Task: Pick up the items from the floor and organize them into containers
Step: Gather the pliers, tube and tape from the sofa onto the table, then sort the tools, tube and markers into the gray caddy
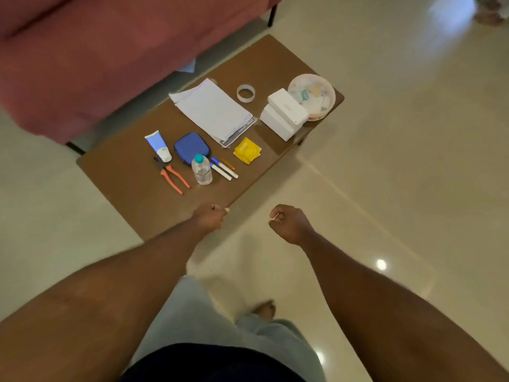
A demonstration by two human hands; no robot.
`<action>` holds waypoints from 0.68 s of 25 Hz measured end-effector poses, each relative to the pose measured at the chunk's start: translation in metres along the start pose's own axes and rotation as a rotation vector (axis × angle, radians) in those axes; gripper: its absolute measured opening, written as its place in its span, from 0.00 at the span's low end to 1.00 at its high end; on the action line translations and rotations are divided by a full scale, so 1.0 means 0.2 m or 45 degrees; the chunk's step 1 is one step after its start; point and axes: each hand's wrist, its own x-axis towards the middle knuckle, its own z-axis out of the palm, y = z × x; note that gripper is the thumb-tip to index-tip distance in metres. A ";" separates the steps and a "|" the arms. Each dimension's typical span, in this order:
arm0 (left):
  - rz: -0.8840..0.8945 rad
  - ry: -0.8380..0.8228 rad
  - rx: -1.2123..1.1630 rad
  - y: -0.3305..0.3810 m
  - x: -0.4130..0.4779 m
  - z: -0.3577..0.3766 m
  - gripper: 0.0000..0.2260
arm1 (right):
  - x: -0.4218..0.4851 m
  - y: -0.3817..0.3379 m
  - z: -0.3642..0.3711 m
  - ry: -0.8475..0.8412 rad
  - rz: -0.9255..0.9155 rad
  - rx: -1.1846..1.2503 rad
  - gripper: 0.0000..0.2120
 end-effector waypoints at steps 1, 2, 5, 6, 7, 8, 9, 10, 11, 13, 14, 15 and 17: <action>-0.024 0.021 -0.034 -0.02 -0.04 0.08 0.11 | 0.01 0.05 -0.05 -0.052 -0.021 -0.032 0.05; -0.047 0.034 -0.063 -0.03 -0.07 0.14 0.11 | 0.02 0.09 -0.08 -0.093 -0.054 -0.081 0.05; -0.077 0.094 -0.223 -0.07 -0.15 0.25 0.10 | 0.08 0.14 -0.17 -0.203 -0.160 -0.198 0.06; -0.090 0.120 -0.276 -0.08 -0.16 0.27 0.10 | 0.10 0.13 -0.20 -0.229 -0.185 -0.219 0.06; -0.101 0.139 -0.317 -0.09 -0.16 0.28 0.10 | 0.13 0.12 -0.22 -0.248 -0.203 -0.230 0.06; -0.120 0.166 -0.354 -0.10 -0.16 0.29 0.10 | 0.16 0.10 -0.24 -0.265 -0.222 -0.241 0.05; -0.134 0.197 -0.387 -0.11 -0.15 0.30 0.10 | 0.20 0.09 -0.25 -0.277 -0.239 -0.236 0.05; -0.155 0.230 -0.414 -0.12 -0.14 0.31 0.10 | 0.24 0.08 -0.26 -0.291 -0.257 -0.232 0.05; -0.176 0.258 -0.435 -0.14 -0.12 0.33 0.10 | 0.29 0.08 -0.27 -0.303 -0.278 -0.240 0.05; -0.202 0.279 -0.462 -0.15 -0.06 0.36 0.10 | 0.39 0.08 -0.27 -0.321 -0.316 -0.265 0.04; -0.215 0.288 -0.472 -0.16 -0.03 0.38 0.10 | 0.44 0.10 -0.26 -0.343 -0.330 -0.277 0.04; -0.229 0.301 -0.488 -0.17 0.00 0.40 0.10 | 0.48 0.12 -0.25 -0.370 -0.339 -0.291 0.04; -0.250 0.331 -0.521 -0.18 0.03 0.44 0.11 | 0.54 0.18 -0.22 -0.416 -0.346 -0.336 0.05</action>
